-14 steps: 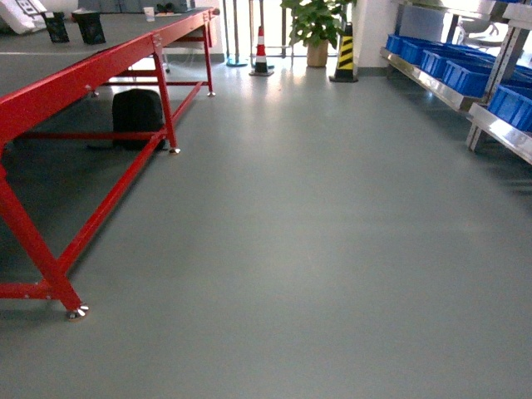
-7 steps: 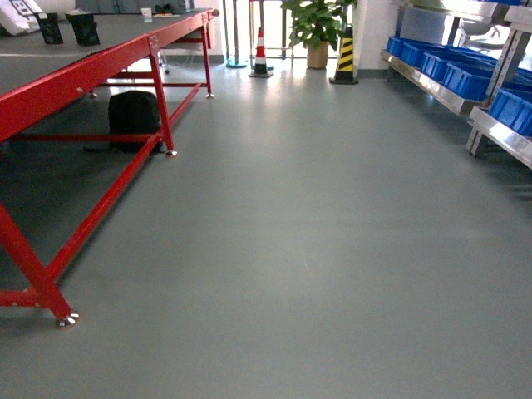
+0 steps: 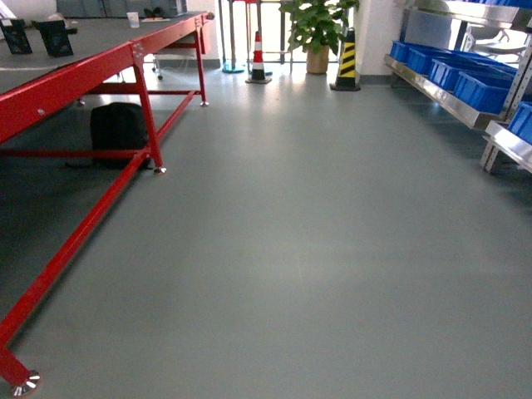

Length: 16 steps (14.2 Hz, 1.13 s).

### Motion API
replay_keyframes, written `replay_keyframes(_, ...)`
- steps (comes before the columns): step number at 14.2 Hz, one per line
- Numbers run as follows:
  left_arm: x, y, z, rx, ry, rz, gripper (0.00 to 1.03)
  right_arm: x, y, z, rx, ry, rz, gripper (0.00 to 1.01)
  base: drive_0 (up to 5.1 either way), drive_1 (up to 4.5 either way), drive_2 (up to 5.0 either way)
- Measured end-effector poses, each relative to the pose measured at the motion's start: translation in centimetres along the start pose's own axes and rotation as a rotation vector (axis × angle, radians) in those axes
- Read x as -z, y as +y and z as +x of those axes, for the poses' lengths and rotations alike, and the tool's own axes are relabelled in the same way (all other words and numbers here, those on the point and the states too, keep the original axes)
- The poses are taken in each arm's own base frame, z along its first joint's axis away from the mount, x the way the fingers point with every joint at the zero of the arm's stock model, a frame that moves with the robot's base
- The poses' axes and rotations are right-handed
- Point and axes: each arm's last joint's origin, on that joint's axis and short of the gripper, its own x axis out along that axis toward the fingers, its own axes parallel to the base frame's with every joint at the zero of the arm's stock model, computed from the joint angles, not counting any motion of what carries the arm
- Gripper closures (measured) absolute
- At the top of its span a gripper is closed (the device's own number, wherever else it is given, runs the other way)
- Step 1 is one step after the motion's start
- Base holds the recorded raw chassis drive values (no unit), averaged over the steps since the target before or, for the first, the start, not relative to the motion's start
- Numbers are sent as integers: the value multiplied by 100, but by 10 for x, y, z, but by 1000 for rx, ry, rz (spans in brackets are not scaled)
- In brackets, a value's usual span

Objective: Sort blue parts and orange caps into right shelf containers

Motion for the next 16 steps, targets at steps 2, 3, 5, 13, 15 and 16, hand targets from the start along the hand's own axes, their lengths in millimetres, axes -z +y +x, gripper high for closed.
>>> replay_keyframes(2,0,0,0,0,4,0,58,0,0,0,0,2,0,59,3,424,-419)
replay_keyframes(3,1,0,0,1,6,1,58,1,0,0,0,5,-2,59,8,429,-413)
replay_keyframes(5,1,0,0,1,6,1,58,1,0,0,1,7,-2,59,8,429,-413)
replay_keyframes(13,1,0,0,1,6,1,58,1,0,0,1,8,-2,59,4,425,-417)
replay_keyframes(15,1,0,0,2,9,1,58,1,0,0,0,10,-3,59,-2,419,-423)
replay_keyframes(16,1,0,0,1,5,1,58,0,0,0,0,2,-1,59,-2,419,-423)
